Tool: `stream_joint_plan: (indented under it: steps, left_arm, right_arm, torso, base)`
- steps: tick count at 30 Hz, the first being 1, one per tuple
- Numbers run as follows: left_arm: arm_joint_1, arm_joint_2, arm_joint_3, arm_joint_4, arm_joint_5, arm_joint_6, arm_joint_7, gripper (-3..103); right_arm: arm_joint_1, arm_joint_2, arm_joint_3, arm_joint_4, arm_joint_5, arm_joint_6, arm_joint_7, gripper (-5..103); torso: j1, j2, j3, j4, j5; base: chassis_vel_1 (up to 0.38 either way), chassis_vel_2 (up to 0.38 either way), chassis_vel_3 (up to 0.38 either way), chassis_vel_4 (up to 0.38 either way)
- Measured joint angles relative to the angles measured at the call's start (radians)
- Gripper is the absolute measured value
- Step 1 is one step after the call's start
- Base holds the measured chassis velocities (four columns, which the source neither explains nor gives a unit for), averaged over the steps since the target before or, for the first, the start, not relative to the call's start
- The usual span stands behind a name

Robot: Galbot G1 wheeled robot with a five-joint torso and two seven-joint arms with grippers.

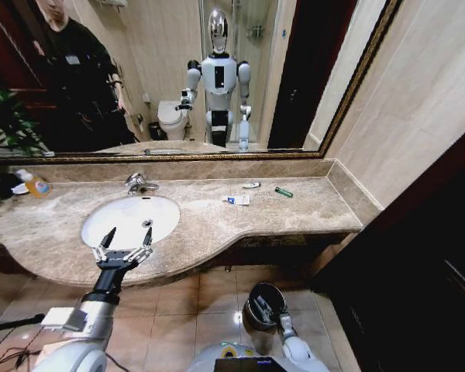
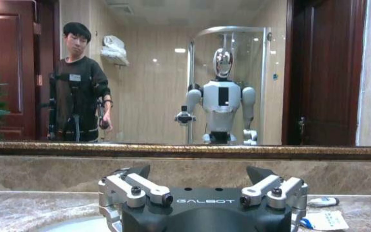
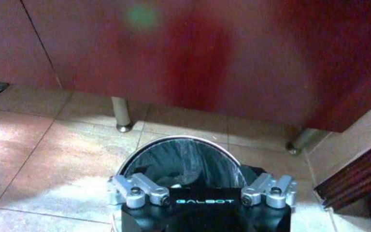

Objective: Pick up the trash from the sink and place it in the trash bin.

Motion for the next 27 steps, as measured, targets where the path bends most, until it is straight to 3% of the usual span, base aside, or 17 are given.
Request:
stream_joint_plan:
  steps: [3, 22, 27]
  left_arm:
    - [0.000, 0.000, 0.000, 0.000, 0.000, 0.000, 0.000, 100]
    - [0.000, 0.000, 0.000, 0.000, 0.000, 0.000, 0.000, 100]
    - [0.000, 0.000, 0.000, 0.000, 0.000, 0.000, 0.000, 100]
  right_arm:
    - [-0.009, -0.001, 0.001, 0.012, -0.005, 0.000, 0.012, 100]
    - [-0.064, -0.022, 0.002, 0.094, -0.005, -0.005, 0.045, 100]
    - [-0.106, -0.037, 0.001, 0.213, 0.035, -0.041, 0.051, 100]
  torso:
    - [0.000, 0.000, 0.000, 0.0000, 0.0001]
    - [0.000, 0.000, 0.000, 0.0000, 0.0000]
    - [0.000, 0.000, 0.000, 0.0000, 0.0002]
  base:
    - [0.000, 0.000, 0.000, 0.000]
    - [0.000, 0.000, 0.000, 0.000]
    - [0.000, 0.000, 0.000, 0.000]
